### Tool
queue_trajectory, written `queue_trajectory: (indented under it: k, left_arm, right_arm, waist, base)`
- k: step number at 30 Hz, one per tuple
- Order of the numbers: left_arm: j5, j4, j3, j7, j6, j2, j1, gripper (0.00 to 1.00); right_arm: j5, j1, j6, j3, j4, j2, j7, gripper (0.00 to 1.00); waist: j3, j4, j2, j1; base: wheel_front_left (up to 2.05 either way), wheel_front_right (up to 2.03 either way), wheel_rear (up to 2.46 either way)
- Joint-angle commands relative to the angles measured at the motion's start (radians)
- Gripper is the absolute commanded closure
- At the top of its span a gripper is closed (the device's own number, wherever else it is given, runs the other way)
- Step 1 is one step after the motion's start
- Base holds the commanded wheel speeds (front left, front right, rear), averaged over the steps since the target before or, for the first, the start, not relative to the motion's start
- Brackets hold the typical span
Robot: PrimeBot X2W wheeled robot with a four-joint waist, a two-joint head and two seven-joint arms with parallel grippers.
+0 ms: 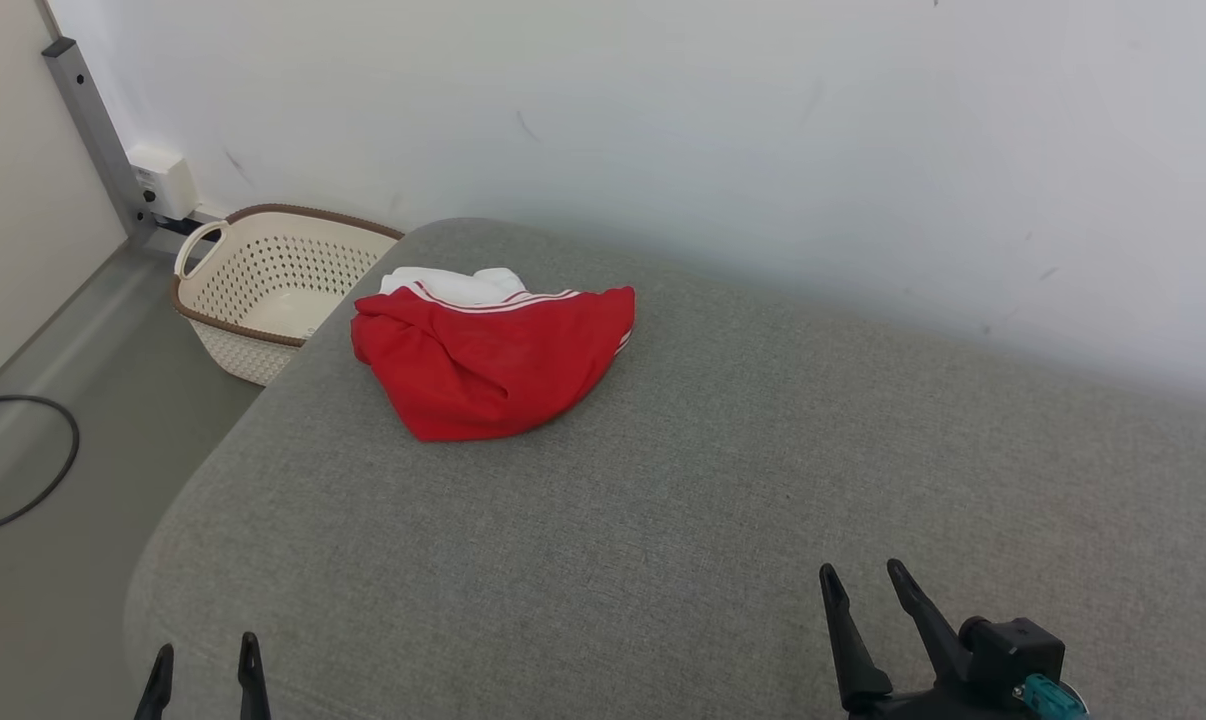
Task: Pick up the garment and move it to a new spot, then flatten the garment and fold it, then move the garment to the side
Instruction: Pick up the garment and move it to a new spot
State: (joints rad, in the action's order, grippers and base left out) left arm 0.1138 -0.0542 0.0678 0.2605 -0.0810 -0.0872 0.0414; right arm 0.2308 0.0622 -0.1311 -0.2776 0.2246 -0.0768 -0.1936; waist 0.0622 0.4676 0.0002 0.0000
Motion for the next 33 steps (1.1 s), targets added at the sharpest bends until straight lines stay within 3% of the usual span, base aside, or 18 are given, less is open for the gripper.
queue_trajectory:
  k: [1, 10, 20, 31, 33]
  left_arm:
    - [0.000, 0.004, 0.003, 0.003, -0.004, -0.005, 0.014, 0.00]
    - [0.016, 0.014, -0.012, 0.002, 0.011, -0.010, -0.042, 0.00]
    - [0.062, 0.003, -0.004, -0.050, 0.061, -0.069, -0.244, 0.00]
    - [0.119, -0.131, 0.020, -0.092, 0.100, -0.125, -0.485, 0.00]
    - [0.109, -0.165, 0.020, -0.104, 0.105, -0.156, -0.527, 0.00]
  right_arm:
    - [0.008, 0.006, 0.001, -0.004, 0.003, 0.001, -0.001, 0.00]
    - [0.014, 0.020, 0.001, -0.010, 0.004, -0.010, 0.002, 0.00]
    - [0.012, 0.055, 0.001, -0.023, -0.018, -0.025, 0.014, 0.00]
    - [0.000, 0.122, 0.001, -0.022, -0.054, -0.048, 0.023, 0.00]
    - [-0.003, 0.138, 0.001, -0.020, -0.062, -0.050, 0.023, 0.00]
  waist:
    - [0.000, -0.002, -0.0002, 0.0000]
    - [-0.012, -0.042, -0.0002, 0.0000]
    - [-0.067, -0.128, -0.0002, 0.0000]
    - [-0.187, -0.250, -0.0002, 0.0000]
    - [-0.212, -0.273, -0.0002, 0.0000]
  base:
    - [0.00, 0.00, 0.00]
    - [0.00, 0.00, 0.00]
    - [0.00, 0.00, 0.00]
    - [0.00, 0.00, 0.00]
    - [0.00, 0.00, 0.00]
